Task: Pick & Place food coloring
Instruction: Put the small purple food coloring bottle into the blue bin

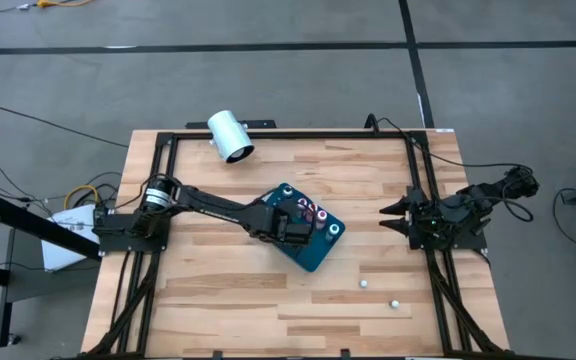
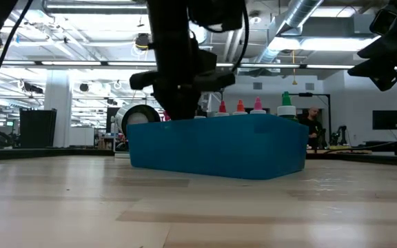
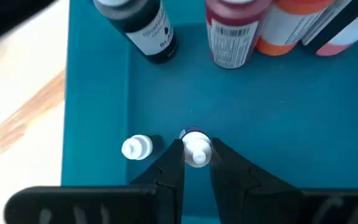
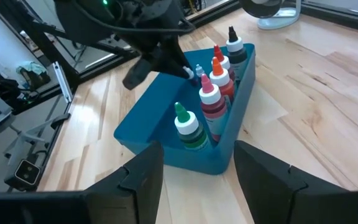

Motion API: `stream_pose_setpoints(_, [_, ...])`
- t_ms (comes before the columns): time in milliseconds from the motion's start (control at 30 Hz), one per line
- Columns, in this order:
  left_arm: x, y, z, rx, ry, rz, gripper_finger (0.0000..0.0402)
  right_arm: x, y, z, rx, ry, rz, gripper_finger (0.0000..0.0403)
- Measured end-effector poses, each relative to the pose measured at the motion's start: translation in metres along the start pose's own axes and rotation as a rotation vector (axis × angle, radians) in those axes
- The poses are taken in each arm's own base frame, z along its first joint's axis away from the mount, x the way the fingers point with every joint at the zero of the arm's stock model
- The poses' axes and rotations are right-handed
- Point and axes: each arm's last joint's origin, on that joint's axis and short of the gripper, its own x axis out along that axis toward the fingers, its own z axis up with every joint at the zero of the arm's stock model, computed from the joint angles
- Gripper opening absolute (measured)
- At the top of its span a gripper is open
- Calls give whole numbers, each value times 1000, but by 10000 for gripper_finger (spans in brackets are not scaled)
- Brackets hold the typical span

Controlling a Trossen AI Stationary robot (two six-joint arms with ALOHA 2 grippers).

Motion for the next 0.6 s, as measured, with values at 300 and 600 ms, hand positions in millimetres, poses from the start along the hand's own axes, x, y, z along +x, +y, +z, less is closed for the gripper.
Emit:
stream_pose_setpoints(300, [20, 7, -9, 13, -2, 33, 48, 0, 0, 0, 1, 0, 0, 181])
stream_pose_setpoints(600, [29, 6, -12, 3, -26, -5, 48, 0, 0, 0, 14, 0, -1, 182])
